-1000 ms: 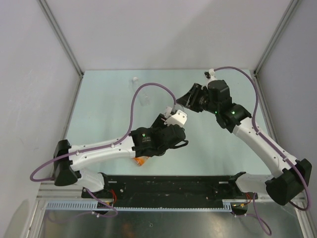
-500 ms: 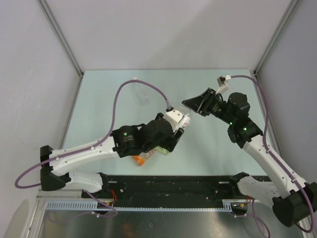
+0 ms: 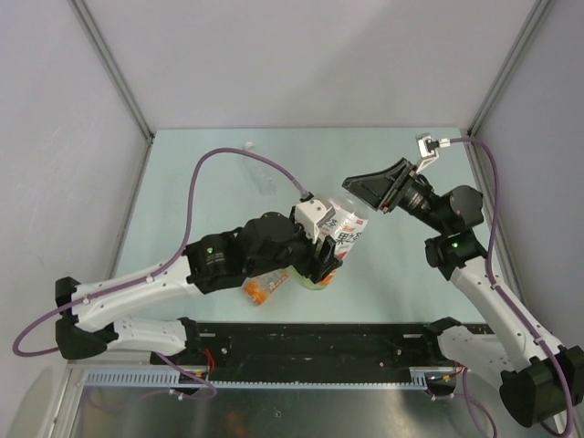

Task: Unscrew the bottle caps

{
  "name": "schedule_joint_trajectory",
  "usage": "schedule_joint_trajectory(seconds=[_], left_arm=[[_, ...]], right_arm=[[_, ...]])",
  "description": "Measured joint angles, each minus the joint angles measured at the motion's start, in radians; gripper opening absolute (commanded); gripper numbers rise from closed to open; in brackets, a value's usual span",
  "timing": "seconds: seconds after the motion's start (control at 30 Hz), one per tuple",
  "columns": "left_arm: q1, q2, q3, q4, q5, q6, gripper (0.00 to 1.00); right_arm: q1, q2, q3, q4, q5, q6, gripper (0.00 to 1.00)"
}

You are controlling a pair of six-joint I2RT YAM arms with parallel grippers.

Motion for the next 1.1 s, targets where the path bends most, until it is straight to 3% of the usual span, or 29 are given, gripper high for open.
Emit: schedule_joint_trajectory(seconds=[0.07,0.23,0.37,0.6,0.83,1.1], left_arm=[[0.0,-0.006,-0.008,0.019,0.005,0.003,0.0],[0.0,-0.016,-0.041,0.066,-0.003,0.007,0.0],[-0.012,-0.013,-0.088,0.044,0.005,0.018,0.0],[-0.015,-0.001,-0.126,-0.027,-0.073,0.024,0.0],[-0.015,0.029,-0.126,-0.063,-0.218,0.024,0.0],[-0.015,0.117,-0.102,-0.149,-0.403,0.023,0.0]], right_arm=[[-0.003,0.0,-0.002,0.027,-0.008,0.008,0.1],[-0.013,0.0,-0.006,0.048,-0.019,0.018,0.64],[-0.029,-0.006,-0.007,0.053,0.004,0.046,0.94],[-0.084,-0.031,0.014,-0.051,0.079,0.061,0.99],[-0.072,0.039,0.196,-0.405,0.19,-0.011,0.99],[0.042,0.153,0.332,-0.709,0.357,-0.08,0.99]])
